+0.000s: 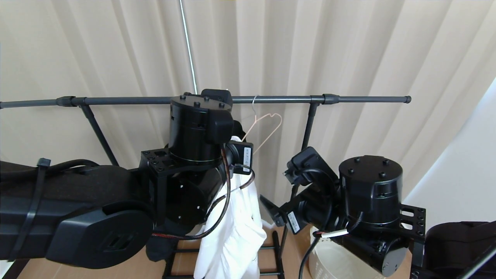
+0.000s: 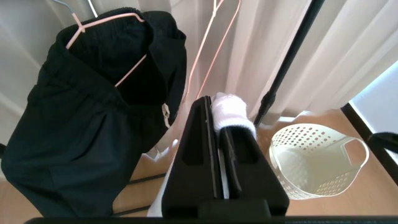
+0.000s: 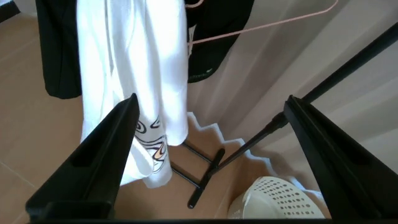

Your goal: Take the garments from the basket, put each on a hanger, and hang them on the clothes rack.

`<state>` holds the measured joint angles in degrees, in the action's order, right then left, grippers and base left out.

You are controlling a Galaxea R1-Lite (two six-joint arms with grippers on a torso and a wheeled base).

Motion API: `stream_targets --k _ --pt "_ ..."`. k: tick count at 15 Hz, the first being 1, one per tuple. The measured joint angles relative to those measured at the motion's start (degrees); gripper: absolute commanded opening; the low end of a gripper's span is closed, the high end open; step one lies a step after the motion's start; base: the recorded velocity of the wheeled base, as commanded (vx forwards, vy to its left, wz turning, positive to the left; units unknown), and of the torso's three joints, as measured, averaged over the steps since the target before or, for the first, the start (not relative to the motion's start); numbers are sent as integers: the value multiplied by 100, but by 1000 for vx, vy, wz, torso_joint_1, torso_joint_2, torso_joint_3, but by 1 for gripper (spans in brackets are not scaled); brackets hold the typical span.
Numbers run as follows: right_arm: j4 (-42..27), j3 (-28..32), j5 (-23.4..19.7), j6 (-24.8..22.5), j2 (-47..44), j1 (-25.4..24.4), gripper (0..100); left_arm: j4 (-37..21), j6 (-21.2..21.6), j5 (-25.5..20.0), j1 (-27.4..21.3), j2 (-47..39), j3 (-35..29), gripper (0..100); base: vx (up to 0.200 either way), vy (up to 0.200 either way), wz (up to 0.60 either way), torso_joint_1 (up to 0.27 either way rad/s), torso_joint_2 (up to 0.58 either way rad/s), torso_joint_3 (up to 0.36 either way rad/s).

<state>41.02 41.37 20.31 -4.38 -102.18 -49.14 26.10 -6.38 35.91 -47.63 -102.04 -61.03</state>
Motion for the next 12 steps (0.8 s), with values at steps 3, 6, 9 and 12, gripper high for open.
stream_targets --k 3,6,9,12 --pt "0 29 -22 180 -143 -44 100 6 4 0 0 -13 -18 0 0 0 0 0 0 0" --pt "94 116 -34 502 -256 -174 100 6 6 -1 -30 -50 -24 0 0 0 0 0 0 0" --pt "600 145 -17 519 -427 -268 100 6 6 -6 -57 -74 -66 0 0 0 0 0 0 0" --pt "670 184 -1 508 -579 -284 100 9 6 -4 -93 -80 -99 0 0 0 0 0 0 0"
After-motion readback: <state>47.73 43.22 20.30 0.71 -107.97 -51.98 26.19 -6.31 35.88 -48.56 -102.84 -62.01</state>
